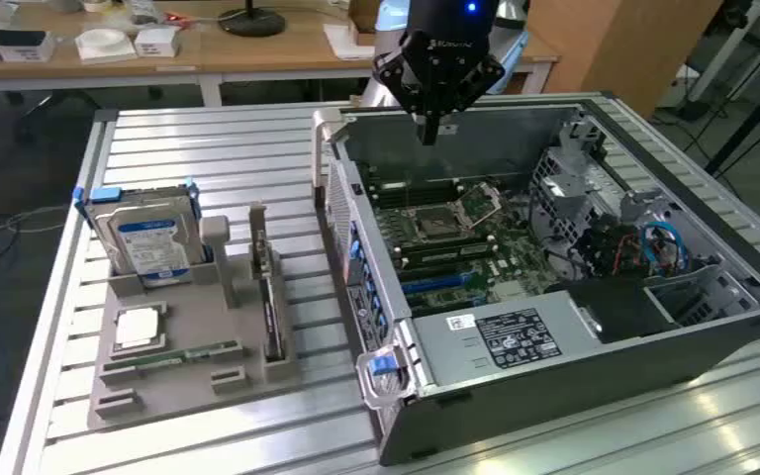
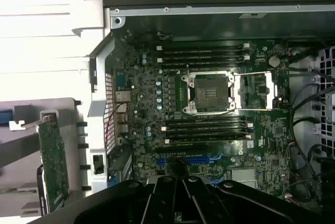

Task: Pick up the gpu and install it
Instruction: 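Reach for the gpu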

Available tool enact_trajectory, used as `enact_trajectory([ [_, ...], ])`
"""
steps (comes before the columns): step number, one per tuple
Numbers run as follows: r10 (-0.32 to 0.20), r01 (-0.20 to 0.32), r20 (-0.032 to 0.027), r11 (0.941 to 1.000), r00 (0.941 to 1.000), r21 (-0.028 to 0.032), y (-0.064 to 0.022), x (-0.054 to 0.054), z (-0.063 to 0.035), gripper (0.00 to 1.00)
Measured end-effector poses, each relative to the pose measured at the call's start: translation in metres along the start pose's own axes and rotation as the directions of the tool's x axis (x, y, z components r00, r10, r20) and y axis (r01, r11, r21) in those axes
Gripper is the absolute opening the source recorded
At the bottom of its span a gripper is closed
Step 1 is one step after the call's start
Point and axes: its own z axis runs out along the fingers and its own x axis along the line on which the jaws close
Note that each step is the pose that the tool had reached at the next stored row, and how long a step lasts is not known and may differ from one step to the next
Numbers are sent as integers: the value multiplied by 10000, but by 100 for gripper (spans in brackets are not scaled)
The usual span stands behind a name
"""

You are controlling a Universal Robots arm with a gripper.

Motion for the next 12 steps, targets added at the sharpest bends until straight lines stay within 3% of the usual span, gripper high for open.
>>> enact_trajectory([
  [12, 1, -1, 1, 10000, 10000, -1, 0, 3, 0, 11],
])
